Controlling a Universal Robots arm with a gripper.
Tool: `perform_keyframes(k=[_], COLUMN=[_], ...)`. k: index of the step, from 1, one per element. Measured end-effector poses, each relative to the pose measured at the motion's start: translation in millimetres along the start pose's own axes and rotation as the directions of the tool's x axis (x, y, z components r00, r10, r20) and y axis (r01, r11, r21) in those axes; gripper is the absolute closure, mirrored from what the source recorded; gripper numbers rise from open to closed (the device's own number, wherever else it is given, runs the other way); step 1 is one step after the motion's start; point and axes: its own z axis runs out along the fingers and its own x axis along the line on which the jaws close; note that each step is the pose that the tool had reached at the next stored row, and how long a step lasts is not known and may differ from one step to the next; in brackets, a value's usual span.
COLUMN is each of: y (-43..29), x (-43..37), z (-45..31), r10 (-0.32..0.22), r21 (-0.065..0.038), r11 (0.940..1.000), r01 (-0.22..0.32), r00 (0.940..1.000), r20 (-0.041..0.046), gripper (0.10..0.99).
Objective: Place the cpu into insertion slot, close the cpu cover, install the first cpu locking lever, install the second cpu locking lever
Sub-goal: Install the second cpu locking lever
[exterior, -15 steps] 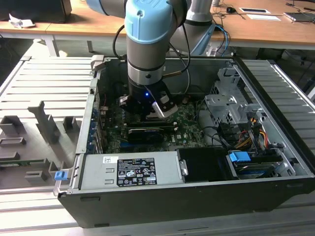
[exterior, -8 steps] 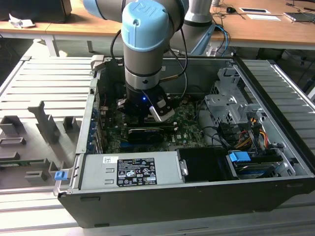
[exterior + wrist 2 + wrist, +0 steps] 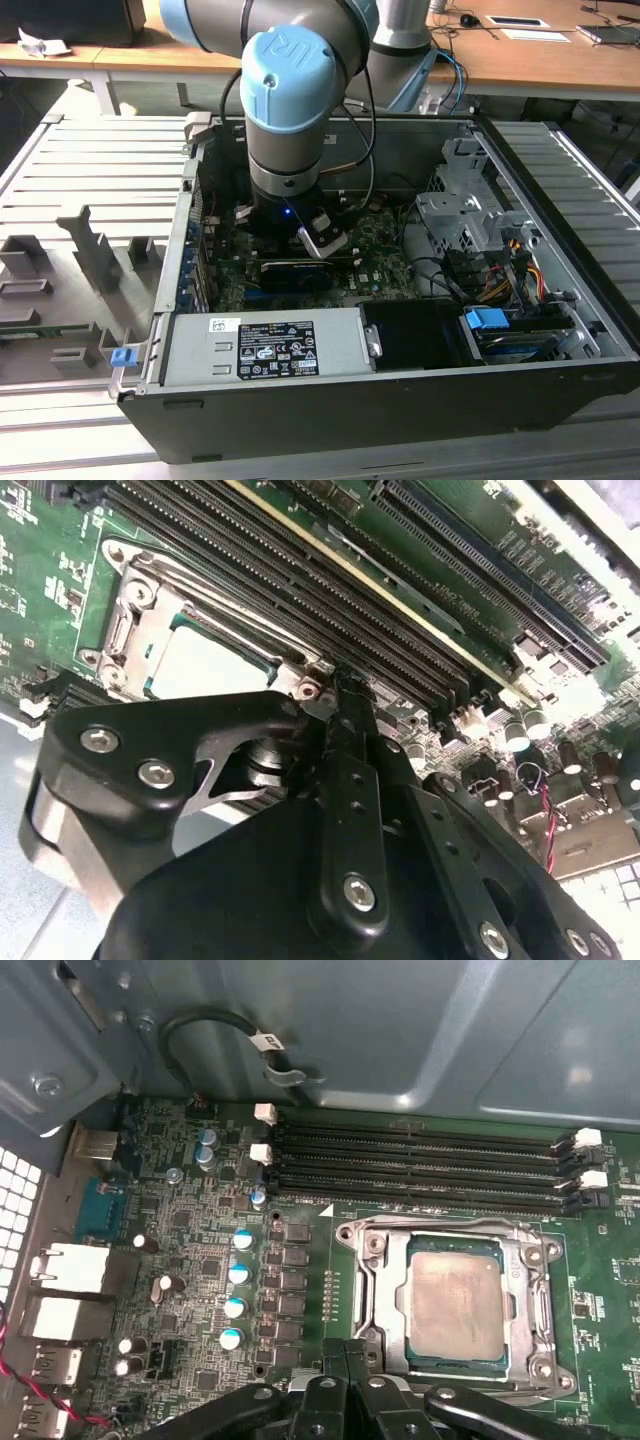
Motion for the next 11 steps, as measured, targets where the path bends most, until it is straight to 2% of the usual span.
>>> perform_keyframes(k=[7,8,11], y=[4.2,5.4,5.9], x=[-0.3,-0.3,-0.4], z=[-13.6,-17.4,-18.9], r10=[0.0,0.0,0.0], r21=[0.001,0.001,0.001], r11=[1.0,1.0,1.0], r01=[0.0,0.0,0.0], r00=[1.0,1.0,1.0], r20=[0.0001,-0.0002,-0.0003], gripper=[0.98,0.98,0.98])
